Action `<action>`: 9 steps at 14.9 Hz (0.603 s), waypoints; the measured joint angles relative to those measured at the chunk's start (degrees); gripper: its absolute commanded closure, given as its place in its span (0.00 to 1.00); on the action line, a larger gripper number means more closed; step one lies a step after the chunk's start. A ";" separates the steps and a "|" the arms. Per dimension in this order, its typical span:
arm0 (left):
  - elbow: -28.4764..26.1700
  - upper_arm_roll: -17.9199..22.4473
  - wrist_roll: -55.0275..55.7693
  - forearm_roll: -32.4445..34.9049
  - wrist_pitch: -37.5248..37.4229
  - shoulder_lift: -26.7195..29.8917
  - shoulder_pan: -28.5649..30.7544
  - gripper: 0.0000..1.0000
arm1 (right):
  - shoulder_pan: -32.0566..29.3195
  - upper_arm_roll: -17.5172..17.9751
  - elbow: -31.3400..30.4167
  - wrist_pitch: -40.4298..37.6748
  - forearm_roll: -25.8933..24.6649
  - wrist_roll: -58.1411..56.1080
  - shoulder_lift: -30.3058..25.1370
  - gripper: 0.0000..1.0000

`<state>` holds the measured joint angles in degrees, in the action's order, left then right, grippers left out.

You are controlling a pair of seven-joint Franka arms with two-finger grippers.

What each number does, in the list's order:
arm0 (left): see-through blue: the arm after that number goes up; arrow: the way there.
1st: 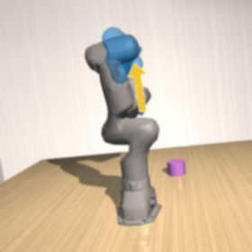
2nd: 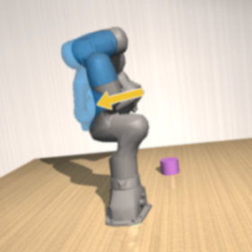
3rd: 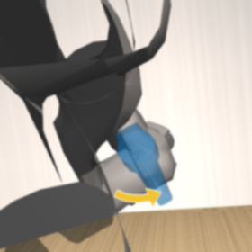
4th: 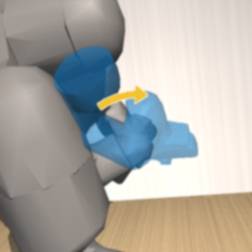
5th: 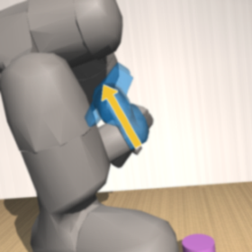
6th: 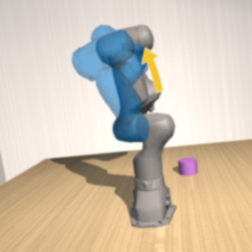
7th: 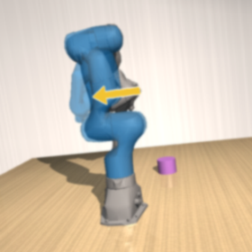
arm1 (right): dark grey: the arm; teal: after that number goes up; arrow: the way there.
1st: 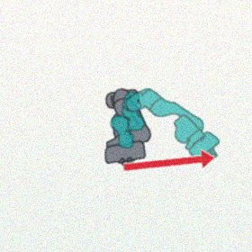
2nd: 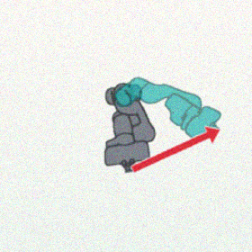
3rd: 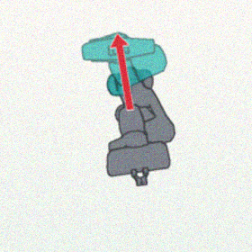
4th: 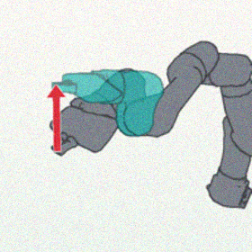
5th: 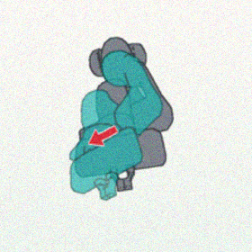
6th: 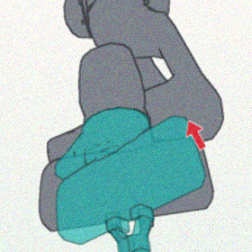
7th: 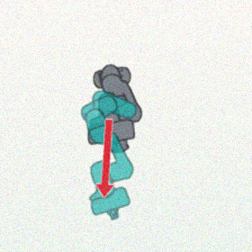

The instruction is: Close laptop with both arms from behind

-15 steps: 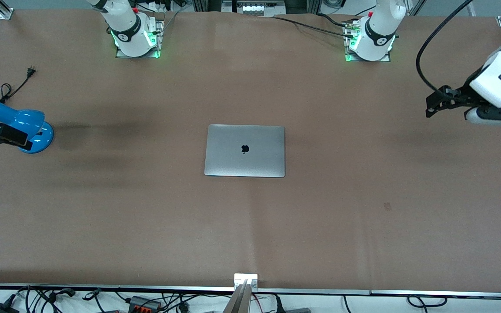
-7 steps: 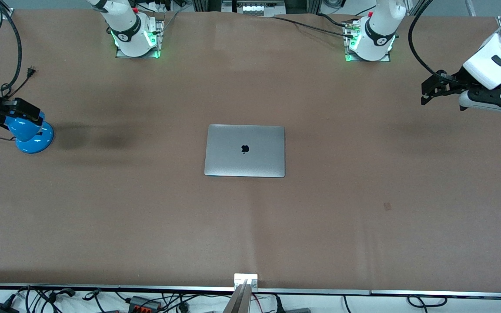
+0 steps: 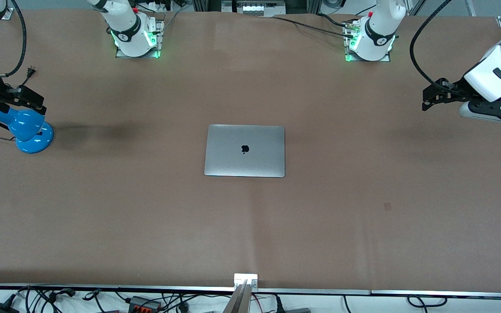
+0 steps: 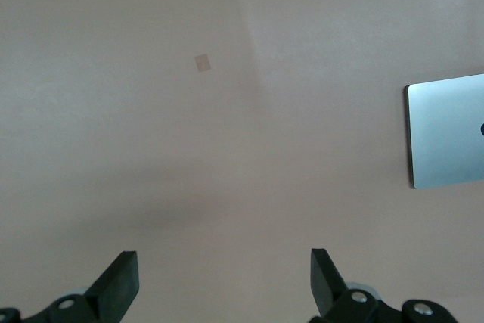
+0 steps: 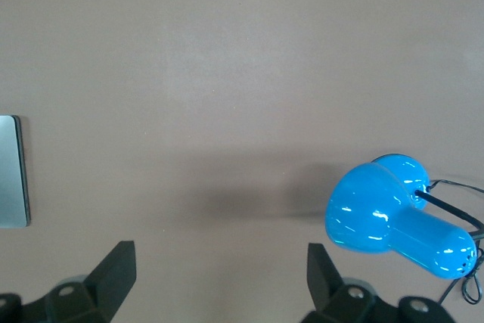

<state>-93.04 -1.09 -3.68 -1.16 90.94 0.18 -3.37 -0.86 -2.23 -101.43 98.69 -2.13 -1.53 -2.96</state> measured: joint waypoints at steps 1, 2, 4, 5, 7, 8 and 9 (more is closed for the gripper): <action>0.06 0.21 0.00 0.00 -0.09 0.00 0.04 0.00 | 0.00 0.00 -0.01 -0.09 0.00 0.00 0.00 0.00; 0.08 0.36 -0.01 0.00 -0.12 0.00 0.14 0.00 | 0.00 -0.01 -0.03 -0.43 0.00 0.00 0.00 0.00; 0.08 0.49 -0.04 0.00 -0.15 0.00 0.24 0.00 | -0.01 -0.09 -0.04 -0.95 0.00 0.00 0.00 0.00; 0.09 0.49 -0.04 0.00 -0.16 0.00 0.23 0.00 | -0.02 -0.21 -0.04 -0.96 0.00 0.00 0.00 0.00; 0.09 0.49 -0.05 0.00 -0.17 0.00 0.23 0.00 | -0.05 -0.40 -0.04 -0.96 0.00 0.00 0.00 0.00; 0.09 0.49 -0.05 0.00 -0.18 0.00 0.23 0.00 | -0.05 -0.41 -0.04 -0.96 0.00 0.00 0.00 0.00; 0.10 0.49 -0.05 0.00 -0.18 0.00 0.23 0.00 | -0.04 -0.41 -0.04 -0.96 0.00 0.00 0.00 0.00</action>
<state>-92.94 -0.61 -3.73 -1.16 90.76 0.18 -3.14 -0.91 -2.63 -101.47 97.72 -2.13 -1.53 -2.97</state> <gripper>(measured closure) 0.000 0.000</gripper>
